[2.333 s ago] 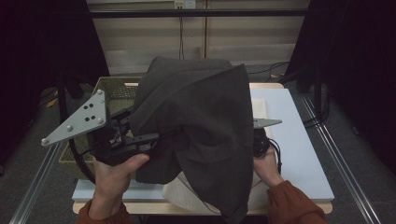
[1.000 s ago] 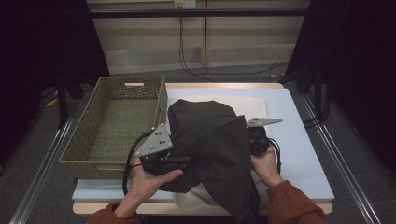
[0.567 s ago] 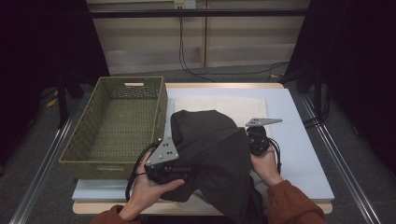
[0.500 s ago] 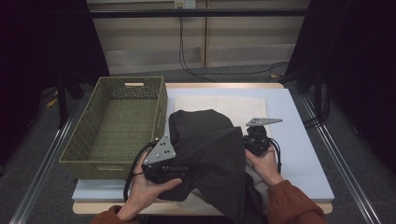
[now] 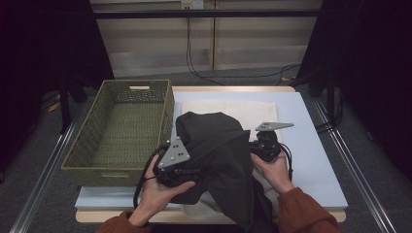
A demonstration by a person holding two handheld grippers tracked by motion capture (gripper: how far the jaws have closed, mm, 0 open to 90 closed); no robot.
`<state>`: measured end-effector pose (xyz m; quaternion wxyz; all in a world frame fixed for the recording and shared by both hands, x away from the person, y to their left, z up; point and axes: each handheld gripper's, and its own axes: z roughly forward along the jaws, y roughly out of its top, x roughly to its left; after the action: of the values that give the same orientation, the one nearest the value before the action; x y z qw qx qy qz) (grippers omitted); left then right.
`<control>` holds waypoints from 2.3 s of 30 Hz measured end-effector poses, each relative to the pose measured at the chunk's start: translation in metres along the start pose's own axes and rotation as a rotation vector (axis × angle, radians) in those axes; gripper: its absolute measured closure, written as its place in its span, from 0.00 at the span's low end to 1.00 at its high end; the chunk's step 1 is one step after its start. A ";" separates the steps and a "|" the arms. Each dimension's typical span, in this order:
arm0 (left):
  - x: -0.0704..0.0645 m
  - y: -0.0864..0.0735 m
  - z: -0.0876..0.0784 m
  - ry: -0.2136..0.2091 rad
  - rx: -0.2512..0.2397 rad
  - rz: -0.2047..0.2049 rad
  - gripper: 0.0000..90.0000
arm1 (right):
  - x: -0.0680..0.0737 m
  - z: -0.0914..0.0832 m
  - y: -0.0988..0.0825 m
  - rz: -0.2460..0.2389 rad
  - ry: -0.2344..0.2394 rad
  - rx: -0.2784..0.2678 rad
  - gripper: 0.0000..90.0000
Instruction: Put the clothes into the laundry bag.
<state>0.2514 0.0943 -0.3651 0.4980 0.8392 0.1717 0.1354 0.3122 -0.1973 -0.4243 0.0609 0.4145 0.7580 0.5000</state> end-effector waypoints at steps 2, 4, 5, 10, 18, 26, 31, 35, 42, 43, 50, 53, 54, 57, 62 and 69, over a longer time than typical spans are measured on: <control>-0.003 0.003 0.008 -0.021 0.011 0.020 0.59 | 0.000 -0.001 0.000 0.015 0.003 -0.001 0.98; -0.006 0.005 0.016 -0.050 0.011 0.028 0.59 | -0.001 -0.001 0.000 0.013 0.000 -0.002 0.98; -0.007 0.006 0.019 -0.058 0.017 0.035 0.59 | -0.001 -0.001 0.000 0.015 0.002 -0.003 0.98; -0.013 0.006 0.037 -0.102 0.036 0.034 0.57 | -0.001 0.000 -0.001 0.014 0.003 0.000 0.98; -0.016 0.003 0.058 -0.139 0.062 0.022 0.54 | -0.003 0.001 -0.002 0.018 0.002 0.004 0.98; -0.016 -0.016 0.075 -0.158 0.089 0.001 0.53 | -0.004 0.003 -0.005 0.019 -0.013 0.018 0.98; -0.016 -0.024 0.082 -0.159 0.115 0.015 0.55 | -0.002 0.003 -0.004 0.012 -0.017 0.015 0.98; -0.017 -0.032 0.090 -0.160 0.160 0.028 0.57 | 0.000 0.003 -0.004 0.005 -0.018 0.014 0.98; -0.027 -0.050 0.106 -0.164 0.184 0.041 0.59 | 0.003 0.002 -0.003 -0.005 -0.017 0.010 0.98; -0.027 -0.051 0.106 -0.162 0.185 0.043 0.59 | 0.003 0.001 -0.002 -0.006 -0.019 0.006 0.98; -0.029 -0.056 0.106 -0.161 0.190 0.053 0.60 | 0.010 -0.003 0.003 -0.022 -0.013 -0.016 0.99; -0.026 -0.055 0.105 -0.172 0.183 0.047 0.59 | 0.008 -0.002 0.002 -0.019 -0.014 -0.018 0.99; -0.026 -0.054 0.104 -0.164 0.189 0.046 0.58 | 0.007 -0.002 0.002 -0.018 -0.013 -0.018 0.99; -0.026 -0.052 0.101 -0.170 0.176 0.027 0.54 | 0.004 -0.002 0.000 -0.006 -0.014 -0.021 0.99; -0.025 -0.051 0.092 -0.172 0.158 -0.022 0.44 | 0.002 0.000 -0.001 0.008 -0.023 -0.019 0.99; -0.022 -0.047 0.070 -0.187 0.133 -0.048 0.32 | 0.003 -0.001 0.000 0.003 -0.023 -0.020 0.99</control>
<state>0.2522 0.0506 -0.4410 0.4582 0.8749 0.1532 0.0329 0.3097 -0.1956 -0.4228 0.0733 0.4208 0.7515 0.5028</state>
